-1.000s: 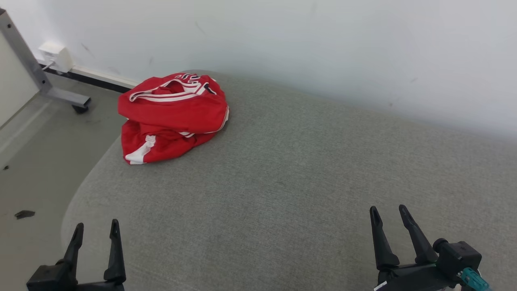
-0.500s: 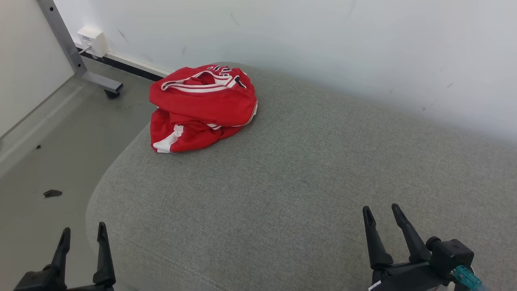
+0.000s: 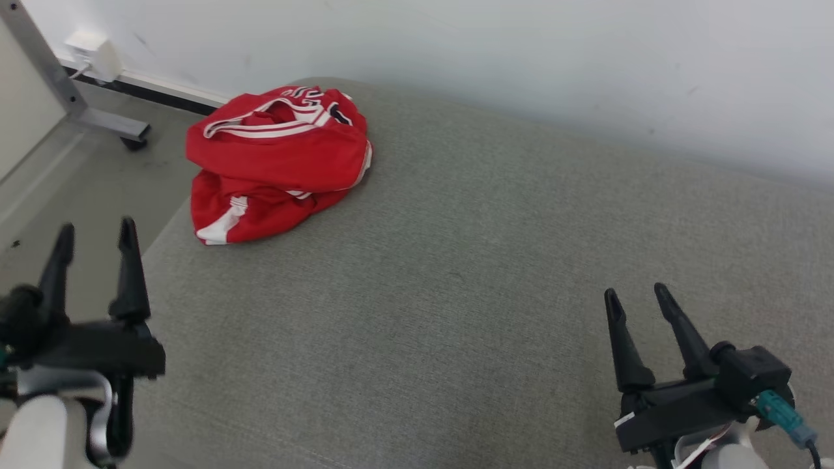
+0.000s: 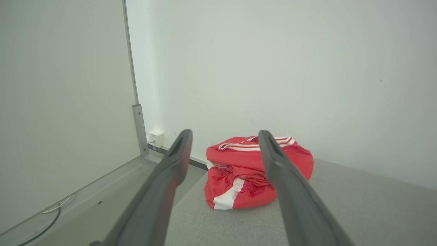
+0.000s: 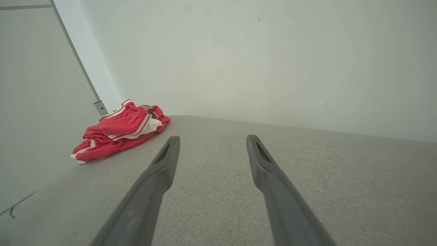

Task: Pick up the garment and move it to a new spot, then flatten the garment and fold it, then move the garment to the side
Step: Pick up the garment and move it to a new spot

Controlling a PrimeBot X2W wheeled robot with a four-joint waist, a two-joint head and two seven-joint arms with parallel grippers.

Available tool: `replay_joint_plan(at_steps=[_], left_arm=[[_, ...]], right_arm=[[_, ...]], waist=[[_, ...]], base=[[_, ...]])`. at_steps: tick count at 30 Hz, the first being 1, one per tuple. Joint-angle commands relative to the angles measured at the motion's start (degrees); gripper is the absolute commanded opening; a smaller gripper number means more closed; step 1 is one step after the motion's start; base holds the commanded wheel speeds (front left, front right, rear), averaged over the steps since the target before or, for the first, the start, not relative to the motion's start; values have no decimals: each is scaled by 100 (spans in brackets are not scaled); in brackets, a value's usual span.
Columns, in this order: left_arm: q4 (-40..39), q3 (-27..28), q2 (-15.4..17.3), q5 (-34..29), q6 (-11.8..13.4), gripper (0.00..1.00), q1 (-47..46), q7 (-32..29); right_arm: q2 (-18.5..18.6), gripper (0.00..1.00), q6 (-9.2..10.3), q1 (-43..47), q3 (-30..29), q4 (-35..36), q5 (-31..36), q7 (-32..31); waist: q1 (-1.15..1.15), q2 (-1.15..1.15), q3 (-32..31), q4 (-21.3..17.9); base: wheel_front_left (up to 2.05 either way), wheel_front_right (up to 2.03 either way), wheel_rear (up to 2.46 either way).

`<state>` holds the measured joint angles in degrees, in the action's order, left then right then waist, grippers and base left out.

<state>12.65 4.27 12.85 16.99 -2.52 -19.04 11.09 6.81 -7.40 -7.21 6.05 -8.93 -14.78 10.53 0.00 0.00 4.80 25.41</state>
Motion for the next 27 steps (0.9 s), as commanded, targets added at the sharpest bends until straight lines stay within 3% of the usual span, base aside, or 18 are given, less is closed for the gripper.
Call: replay_joint_plan(at_steps=[1,7,15,27], left_arm=[[51,59,84,82,-14,100,-307,-58],[250,245,444,278,-47,100,-1517,-355],[842,359,895,435,-91,100,-2719,-746],[2769,263,1395,545,-161,100,-3764,-1534]], right_arm=[[86,100,-17,-155,-46,56,50,-21],[277,100,-15,-459,-399,248,102,33],[299,100,-12,-616,-825,424,180,132],[272,100,-12,-666,-1035,750,294,93]], waist=[[0,0,692,-720],[0,0,1482,-1482],[0,0,2121,-2125],[0,0,2520,-2533]], base=[[0,0,0],[0,0,0],[0,0,0],[0,0,0]])
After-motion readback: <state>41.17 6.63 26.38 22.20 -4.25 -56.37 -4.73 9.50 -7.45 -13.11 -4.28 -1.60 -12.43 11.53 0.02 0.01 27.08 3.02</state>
